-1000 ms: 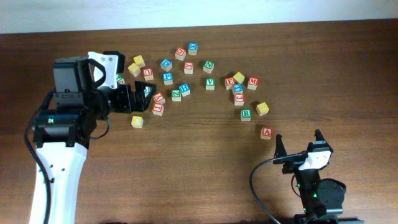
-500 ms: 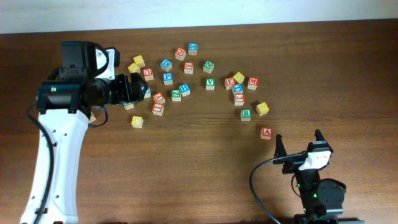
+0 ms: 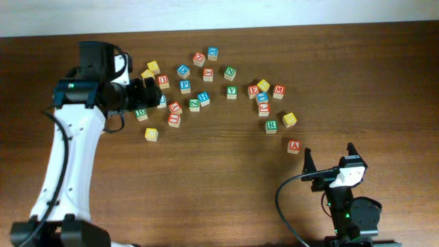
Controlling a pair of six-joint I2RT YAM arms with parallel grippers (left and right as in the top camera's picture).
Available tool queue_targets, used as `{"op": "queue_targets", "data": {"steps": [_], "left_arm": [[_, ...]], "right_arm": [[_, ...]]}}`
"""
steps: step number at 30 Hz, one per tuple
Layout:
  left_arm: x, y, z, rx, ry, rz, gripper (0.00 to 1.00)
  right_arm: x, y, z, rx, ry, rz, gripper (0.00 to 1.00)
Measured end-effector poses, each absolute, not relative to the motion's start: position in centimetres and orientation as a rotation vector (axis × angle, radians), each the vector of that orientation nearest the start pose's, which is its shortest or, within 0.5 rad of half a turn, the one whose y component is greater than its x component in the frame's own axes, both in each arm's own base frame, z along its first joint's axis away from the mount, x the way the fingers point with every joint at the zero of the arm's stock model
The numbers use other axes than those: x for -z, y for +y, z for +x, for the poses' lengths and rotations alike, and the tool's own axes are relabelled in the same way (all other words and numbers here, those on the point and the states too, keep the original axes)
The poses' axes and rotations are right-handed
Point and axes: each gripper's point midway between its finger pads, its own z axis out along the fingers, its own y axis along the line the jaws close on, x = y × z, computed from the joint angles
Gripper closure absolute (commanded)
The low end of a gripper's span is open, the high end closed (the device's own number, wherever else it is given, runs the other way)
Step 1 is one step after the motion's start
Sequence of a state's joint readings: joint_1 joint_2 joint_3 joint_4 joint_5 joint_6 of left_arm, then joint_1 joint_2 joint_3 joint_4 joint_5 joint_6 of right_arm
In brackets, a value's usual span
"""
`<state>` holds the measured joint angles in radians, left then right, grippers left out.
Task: Spell out CVPR
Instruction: 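Move the left gripper forward over the blocks toward the yellow C block, then lower the left gripper and grasp the yellow C block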
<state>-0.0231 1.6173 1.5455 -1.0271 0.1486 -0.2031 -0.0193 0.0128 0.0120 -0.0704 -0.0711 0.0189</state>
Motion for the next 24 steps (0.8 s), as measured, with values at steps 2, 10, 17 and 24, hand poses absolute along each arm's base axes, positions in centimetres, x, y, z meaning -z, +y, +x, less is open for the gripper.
{"op": "queue_targets", "data": {"steps": [2,10,17,24], "left_arm": [[-19.1,-4.4,39.5,0.271,2.699,-0.165,0.01],[-18.6,-7.2,40.8,0.292,2.670,-0.073,0.01],[-18.8,-7.3,41.1,0.294,2.658,-0.070,0.01],[-19.0,-7.3,41.5,0.296,2.638,-0.068,0.01]], "right_arm": [[-15.9,0.7,24.6,-0.058,1.642,-0.023,0.02],[-15.9,0.7,24.6,-0.058,1.642,-0.023,0.02],[-15.9,0.7,24.6,-0.058,1.642,-0.024,0.02],[-15.9,0.7,24.6,-0.058,1.642,-0.024,0.02]]}}
